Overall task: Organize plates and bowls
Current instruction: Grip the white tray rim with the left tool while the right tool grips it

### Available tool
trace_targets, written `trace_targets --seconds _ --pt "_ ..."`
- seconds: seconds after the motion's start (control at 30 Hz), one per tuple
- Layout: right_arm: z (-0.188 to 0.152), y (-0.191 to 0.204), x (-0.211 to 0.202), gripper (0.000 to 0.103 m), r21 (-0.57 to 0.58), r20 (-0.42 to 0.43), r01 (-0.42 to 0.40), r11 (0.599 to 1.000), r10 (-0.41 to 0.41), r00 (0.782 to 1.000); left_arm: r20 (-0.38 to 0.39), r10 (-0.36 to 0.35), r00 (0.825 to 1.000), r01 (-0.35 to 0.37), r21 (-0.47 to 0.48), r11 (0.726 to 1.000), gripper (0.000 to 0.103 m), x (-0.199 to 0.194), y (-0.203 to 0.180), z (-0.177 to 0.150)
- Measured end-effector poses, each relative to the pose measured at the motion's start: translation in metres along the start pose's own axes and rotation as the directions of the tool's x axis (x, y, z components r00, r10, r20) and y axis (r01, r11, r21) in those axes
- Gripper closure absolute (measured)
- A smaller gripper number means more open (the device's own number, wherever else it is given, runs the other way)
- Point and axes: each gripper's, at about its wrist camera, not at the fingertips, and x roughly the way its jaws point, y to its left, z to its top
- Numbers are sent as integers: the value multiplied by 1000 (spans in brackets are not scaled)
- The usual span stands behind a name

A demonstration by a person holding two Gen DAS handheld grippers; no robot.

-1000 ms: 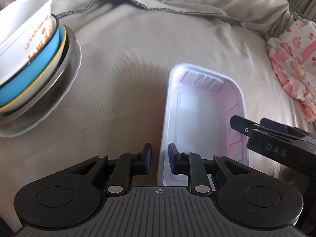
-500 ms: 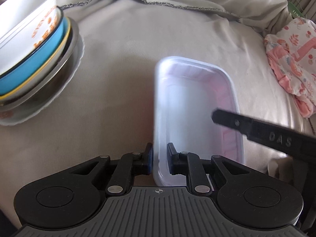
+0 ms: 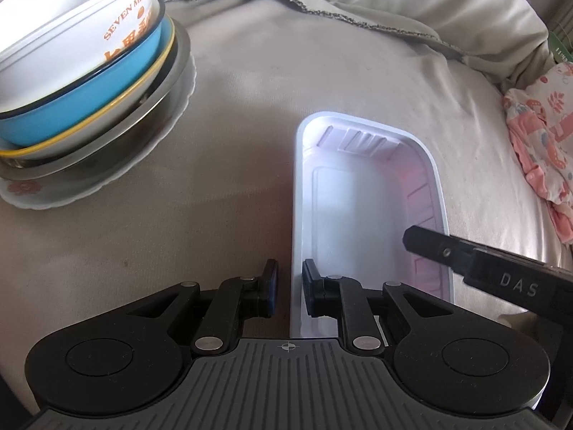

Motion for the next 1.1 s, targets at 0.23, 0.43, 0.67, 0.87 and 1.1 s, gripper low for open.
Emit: trace_targets --seconds 0.23,0.43,0.67,0.87,1.1 --pt "-2 2 0 67 -4 -2 3 1000 -3 1000 36 -31 999 31 -1 1000 84 -1 5 -8" --pt "-5 9 2 67 -37 -20 -22 999 21 1000 47 -19 999 18 17 1000 84 -4 5 -12" --pt "-6 10 3 67 -33 -32 -44 998 43 999 81 -6 997 3 38 999 84 -7 -1 -22" --pt "-8 16 3 66 -66 -49 -66 996 63 997 22 -42 999 42 14 999 85 -9 4 -20" --pt "-8 19 4 66 -76 -54 -70 995 66 996 9 -32 999 32 4 999 85 -8 4 -18"
